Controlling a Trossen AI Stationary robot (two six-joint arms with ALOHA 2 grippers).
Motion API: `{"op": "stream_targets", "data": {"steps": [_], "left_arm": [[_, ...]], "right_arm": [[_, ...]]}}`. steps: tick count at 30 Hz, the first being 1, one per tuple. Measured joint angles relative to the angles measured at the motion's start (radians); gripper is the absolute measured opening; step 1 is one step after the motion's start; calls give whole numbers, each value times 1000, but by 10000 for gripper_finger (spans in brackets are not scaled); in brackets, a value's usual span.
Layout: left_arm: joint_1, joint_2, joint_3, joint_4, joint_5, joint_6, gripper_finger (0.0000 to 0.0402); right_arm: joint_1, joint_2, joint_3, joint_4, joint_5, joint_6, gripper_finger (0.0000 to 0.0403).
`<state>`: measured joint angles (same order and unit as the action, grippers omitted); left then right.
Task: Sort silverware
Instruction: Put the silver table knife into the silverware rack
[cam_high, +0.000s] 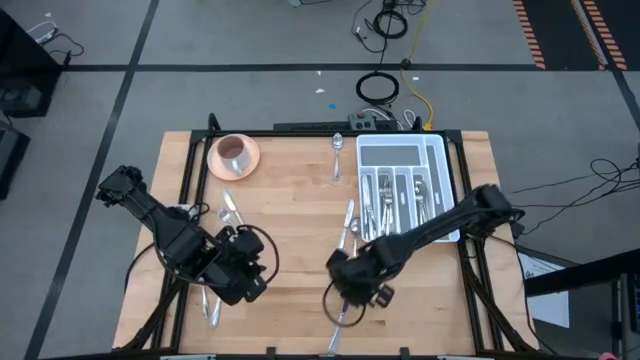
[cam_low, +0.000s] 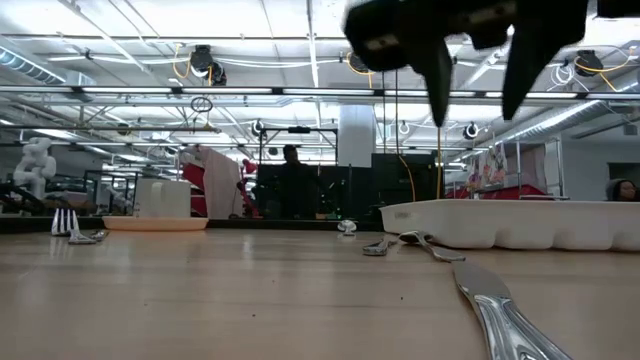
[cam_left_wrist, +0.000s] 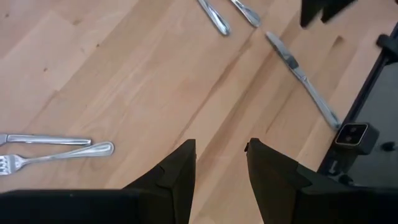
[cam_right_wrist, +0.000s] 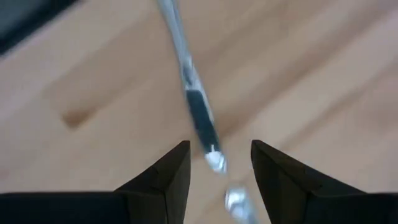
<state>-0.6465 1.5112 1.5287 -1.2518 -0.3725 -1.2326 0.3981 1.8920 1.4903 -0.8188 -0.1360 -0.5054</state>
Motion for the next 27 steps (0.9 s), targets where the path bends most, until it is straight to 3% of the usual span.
{"op": "stream_targets", "data": {"steps": [9,16,27], "left_arm": [[-70,0,0,-57,-6,8,145],[-151,0,0,-72,-68,-33,145],[-218,0,0,-78,-161,-71,145]], "right_arm": [[75,248,302,1,-47,-2,160],[133,417,485,-63,-54,42,160],[147,550,516,-93,-3,110,159]]}}
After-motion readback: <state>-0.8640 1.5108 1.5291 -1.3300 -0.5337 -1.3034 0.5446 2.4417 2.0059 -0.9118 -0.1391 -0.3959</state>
